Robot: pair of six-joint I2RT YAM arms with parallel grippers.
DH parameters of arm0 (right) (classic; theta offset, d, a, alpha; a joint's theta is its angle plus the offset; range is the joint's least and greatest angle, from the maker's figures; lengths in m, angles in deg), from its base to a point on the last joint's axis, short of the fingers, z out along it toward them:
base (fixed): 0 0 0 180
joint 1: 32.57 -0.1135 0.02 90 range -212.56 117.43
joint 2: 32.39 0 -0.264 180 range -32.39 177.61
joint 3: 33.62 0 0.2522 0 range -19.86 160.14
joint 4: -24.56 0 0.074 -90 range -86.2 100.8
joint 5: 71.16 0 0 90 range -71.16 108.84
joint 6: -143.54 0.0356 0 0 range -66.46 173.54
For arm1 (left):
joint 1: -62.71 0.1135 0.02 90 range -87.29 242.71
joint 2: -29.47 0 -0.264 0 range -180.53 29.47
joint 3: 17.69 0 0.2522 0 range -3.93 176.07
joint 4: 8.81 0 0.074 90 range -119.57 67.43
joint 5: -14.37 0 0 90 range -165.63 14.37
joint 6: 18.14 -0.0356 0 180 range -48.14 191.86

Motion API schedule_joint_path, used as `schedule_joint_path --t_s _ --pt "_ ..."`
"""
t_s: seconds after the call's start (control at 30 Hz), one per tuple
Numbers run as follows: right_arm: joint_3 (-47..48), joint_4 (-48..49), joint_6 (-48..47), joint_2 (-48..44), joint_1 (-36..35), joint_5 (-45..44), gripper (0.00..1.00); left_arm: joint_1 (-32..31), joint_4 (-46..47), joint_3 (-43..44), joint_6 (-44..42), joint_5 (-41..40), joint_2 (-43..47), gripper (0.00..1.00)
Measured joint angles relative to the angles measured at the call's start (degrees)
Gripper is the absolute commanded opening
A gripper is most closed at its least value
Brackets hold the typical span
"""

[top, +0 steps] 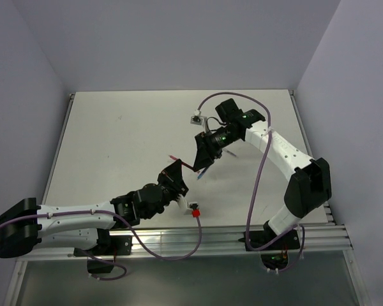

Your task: Insert the pens into the pen caps

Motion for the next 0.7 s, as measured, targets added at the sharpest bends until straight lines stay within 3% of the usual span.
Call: schedule_joint_path --t_s 0.23,0.7 --pt "0.0 -0.3 -0.7 0.2 -3.5 0.7 0.47 0.0 1.5 0.1 -0.1 0.0 -0.8 0.00" --pt "0.0 -1.2 -1.3 0.3 -4.5 0.2 0.39 0.0 1.6 0.1 -0.1 0.0 -0.7 0.00"
